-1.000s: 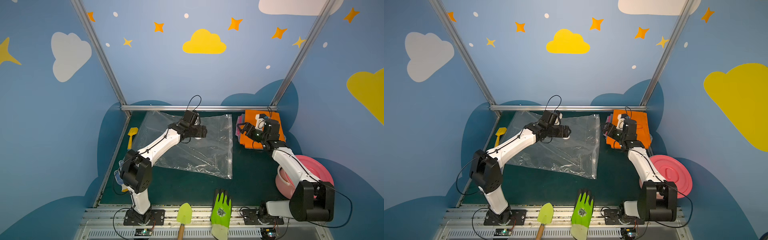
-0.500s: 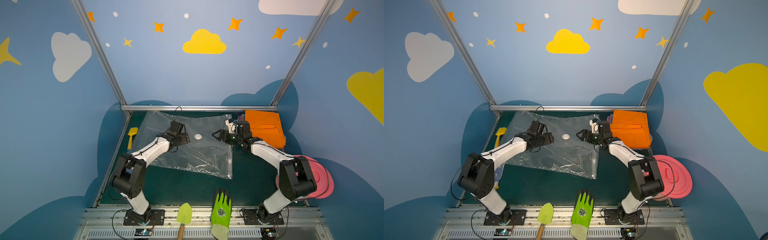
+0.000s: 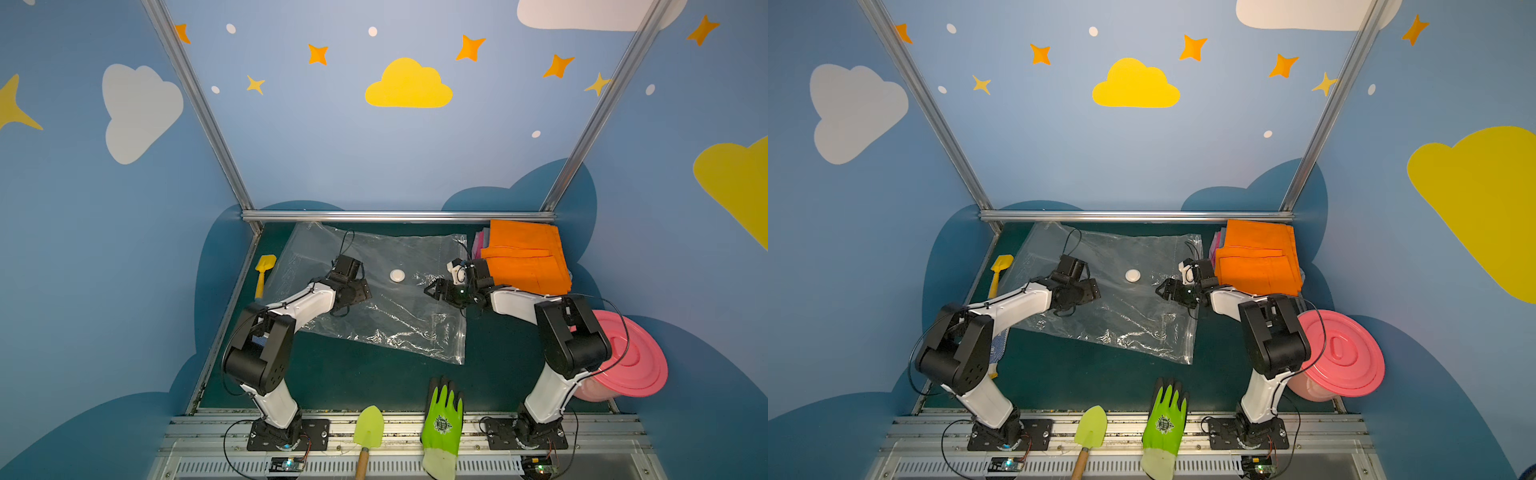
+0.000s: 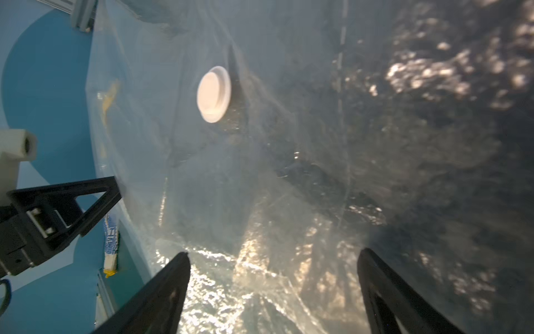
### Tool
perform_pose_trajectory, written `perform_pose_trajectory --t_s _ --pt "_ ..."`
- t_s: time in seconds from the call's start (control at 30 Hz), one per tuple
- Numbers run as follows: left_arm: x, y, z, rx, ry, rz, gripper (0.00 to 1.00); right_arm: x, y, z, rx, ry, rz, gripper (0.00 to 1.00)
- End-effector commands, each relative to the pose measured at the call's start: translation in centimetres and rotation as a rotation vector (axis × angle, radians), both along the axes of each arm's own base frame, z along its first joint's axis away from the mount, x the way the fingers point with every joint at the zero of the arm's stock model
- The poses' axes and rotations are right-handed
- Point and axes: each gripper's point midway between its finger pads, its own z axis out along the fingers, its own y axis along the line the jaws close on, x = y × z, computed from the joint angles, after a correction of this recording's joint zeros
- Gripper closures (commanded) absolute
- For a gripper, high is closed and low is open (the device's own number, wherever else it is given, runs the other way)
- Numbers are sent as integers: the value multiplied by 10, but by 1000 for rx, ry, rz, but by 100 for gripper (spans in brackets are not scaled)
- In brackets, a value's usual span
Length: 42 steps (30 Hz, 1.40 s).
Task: Take the trousers out of the vacuum bag
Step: Adjust the vacuum bag at the center of the board.
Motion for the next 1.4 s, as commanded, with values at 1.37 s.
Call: perform_pose_trajectory --t_s 1.37 --pt "-39 8 -41 -25 125 -22 12 215 -70 10 -216 -98 -221 11"
